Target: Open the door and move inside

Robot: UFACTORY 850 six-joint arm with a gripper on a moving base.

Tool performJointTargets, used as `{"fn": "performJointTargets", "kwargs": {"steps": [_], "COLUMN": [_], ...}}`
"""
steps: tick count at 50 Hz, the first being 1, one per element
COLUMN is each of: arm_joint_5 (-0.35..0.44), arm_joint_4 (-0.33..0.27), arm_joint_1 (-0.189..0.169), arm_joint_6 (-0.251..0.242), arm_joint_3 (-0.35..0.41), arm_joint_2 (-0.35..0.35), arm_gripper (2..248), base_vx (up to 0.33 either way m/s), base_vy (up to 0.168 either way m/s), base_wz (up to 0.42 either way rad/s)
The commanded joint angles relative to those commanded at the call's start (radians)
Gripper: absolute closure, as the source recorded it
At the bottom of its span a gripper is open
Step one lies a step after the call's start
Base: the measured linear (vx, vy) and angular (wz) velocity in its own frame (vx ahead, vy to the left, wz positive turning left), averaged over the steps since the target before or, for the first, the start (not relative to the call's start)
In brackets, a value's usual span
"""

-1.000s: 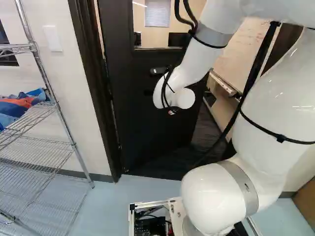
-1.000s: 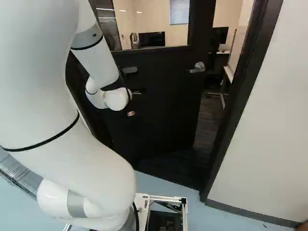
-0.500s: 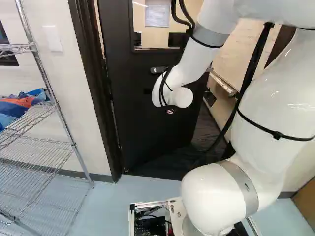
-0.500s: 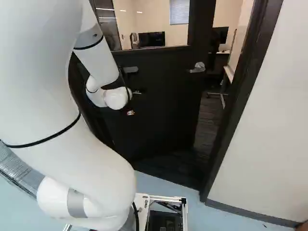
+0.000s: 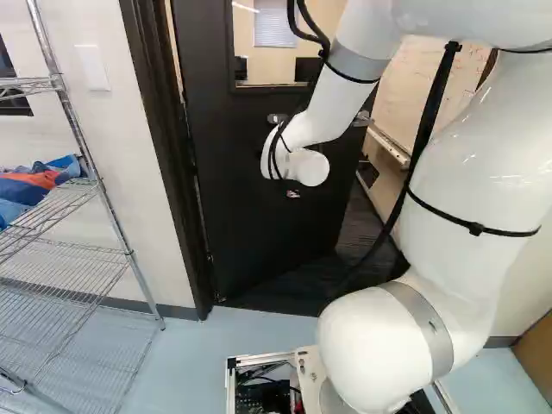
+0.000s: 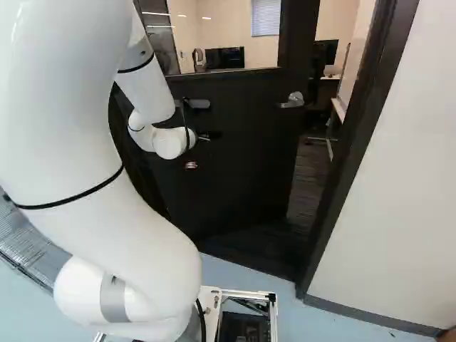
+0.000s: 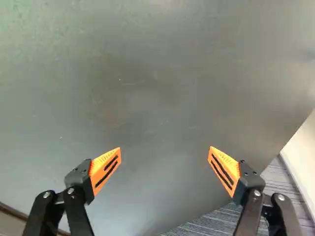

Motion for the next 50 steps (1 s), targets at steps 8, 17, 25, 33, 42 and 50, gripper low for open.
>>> {"fn": "performJointTargets", "kwargs": {"steps": [8, 17, 25, 33, 42, 50], "arm_joint_5": [0.0, 0.0, 0.0, 0.0, 0.0, 0.0], "arm_joint_4": [0.066, 0.141, 0.21, 0.274, 0.348, 0.415], "arm_joint_1": [0.011, 0.022, 0.031, 0.038, 0.045, 0.052], "arm_joint_6": [0.0, 0.0, 0.0, 0.0, 0.0, 0.0], "arm_joint_3": [-0.023, -0.051, -0.081, -0.109, -0.144, -0.174], "arm_joint_2": [-0.021, -0.048, -0.075, -0.101, -0.131, -0.157], "arm_gripper": [3, 3, 3, 3, 3, 3], "base_vx": [0.0, 0.0, 0.0, 0.0, 0.0, 0.0], "base_vy": [0.0, 0.0, 0.0, 0.0, 0.0, 0.0], "base_wz": [0.0, 0.0, 0.0, 0.0, 0.0, 0.0]}}
